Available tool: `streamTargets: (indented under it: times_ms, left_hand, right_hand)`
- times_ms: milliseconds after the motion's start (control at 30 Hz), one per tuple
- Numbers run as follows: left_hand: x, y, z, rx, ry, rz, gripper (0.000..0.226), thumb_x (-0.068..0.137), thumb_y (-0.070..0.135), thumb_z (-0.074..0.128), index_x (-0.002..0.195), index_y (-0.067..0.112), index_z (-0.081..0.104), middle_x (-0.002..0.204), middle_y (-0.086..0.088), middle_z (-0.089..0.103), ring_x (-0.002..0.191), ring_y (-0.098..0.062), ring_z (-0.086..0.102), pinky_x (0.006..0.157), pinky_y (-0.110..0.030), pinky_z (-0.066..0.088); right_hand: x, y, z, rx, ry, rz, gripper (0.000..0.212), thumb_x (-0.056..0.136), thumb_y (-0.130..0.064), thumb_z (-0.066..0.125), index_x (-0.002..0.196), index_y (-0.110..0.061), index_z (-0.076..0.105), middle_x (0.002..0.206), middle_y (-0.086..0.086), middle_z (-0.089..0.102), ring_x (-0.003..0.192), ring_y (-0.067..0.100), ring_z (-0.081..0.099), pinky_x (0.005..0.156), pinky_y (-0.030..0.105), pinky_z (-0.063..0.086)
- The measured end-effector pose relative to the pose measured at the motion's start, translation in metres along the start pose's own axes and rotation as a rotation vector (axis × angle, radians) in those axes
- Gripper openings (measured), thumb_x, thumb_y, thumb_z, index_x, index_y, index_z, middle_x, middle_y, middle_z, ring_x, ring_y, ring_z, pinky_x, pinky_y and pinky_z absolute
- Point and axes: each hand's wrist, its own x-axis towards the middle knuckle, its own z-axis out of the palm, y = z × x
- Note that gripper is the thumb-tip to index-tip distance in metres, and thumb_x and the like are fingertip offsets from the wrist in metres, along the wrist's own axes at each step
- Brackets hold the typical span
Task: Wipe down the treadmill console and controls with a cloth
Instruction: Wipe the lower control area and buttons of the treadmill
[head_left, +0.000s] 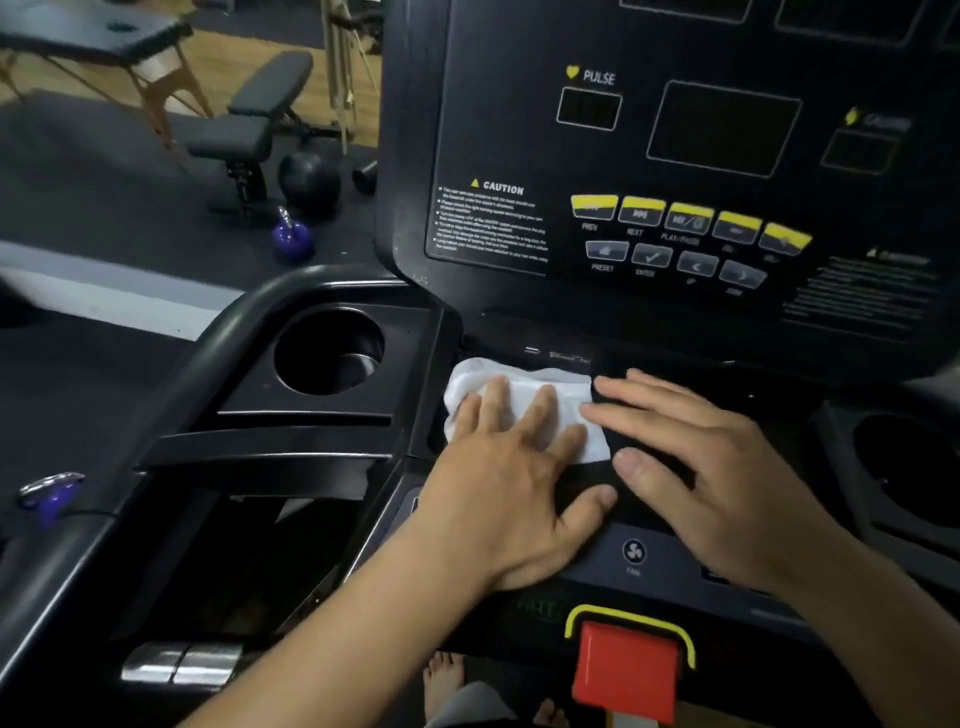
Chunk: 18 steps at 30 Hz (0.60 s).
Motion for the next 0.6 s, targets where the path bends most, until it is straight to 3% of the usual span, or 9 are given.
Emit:
streamTargets:
  times_ms: [133, 200, 333, 500, 600]
  left_hand:
    - [-0.007, -0.017, -0.003, -0.119, 0.010, -0.008, 0.082, 0.078, 0.073, -0.004, 0.154, 0.045, 0.006, 0.166, 0.008, 0.009, 0.151, -0.031, -0.010, 0.123, -0.043, -0.007]
    - [-0.003, -0.014, -0.004, -0.091, 0.014, -0.030, 0.084, 0.077, 0.074, -0.004, 0.154, 0.045, 0.008, 0.166, 0.009, 0.009, 0.150, -0.036, -0.010, 0.122, -0.049, -0.005]
    - [0.000, 0.012, 0.004, 0.002, -0.002, 0.025, 0.084, 0.078, 0.074, -0.005, 0.155, 0.043, 0.008, 0.166, 0.010, 0.005, 0.148, -0.047, -0.012, 0.116, -0.063, -0.005]
    - [0.008, -0.002, 0.001, 0.046, -0.013, -0.077, 0.087, 0.075, 0.074, -0.011, 0.155, 0.042, 0.004, 0.166, 0.010, -0.003, 0.147, -0.047, -0.015, 0.118, -0.060, -0.005]
    - [0.015, 0.020, 0.000, 0.055, -0.054, -0.048, 0.077, 0.087, 0.075, 0.002, 0.156, 0.040, 0.005, 0.166, 0.009, -0.002, 0.145, -0.050, -0.019, 0.115, -0.065, -0.006]
  right_hand:
    - [-0.005, 0.005, -0.010, 0.001, 0.046, 0.030, 0.047, 0.091, -0.051, 0.038, 0.132, -0.037, 0.056, 0.142, -0.021, 0.049, 0.140, -0.003, 0.029, 0.113, 0.017, 0.024]
    - [-0.005, 0.006, -0.014, 0.010, 0.078, 0.040, 0.047, 0.092, -0.051, 0.038, 0.132, -0.036, 0.056, 0.141, -0.019, 0.050, 0.140, -0.002, 0.032, 0.113, 0.021, 0.027]
    - [-0.003, 0.002, -0.011, 0.059, 0.101, 0.017, 0.049, 0.093, -0.052, 0.038, 0.132, -0.031, 0.059, 0.141, -0.015, 0.051, 0.139, 0.000, 0.035, 0.112, 0.018, 0.027]
    - [-0.008, 0.003, -0.018, 0.065, 0.134, 0.036, 0.044, 0.092, -0.051, 0.038, 0.131, -0.039, 0.055, 0.141, -0.019, 0.050, 0.139, -0.002, 0.034, 0.113, 0.028, 0.029]
    - [-0.010, 0.004, -0.019, 0.074, 0.149, 0.029, 0.043, 0.093, -0.050, 0.038, 0.131, -0.037, 0.055, 0.141, -0.017, 0.051, 0.138, 0.000, 0.036, 0.113, 0.027, 0.031]
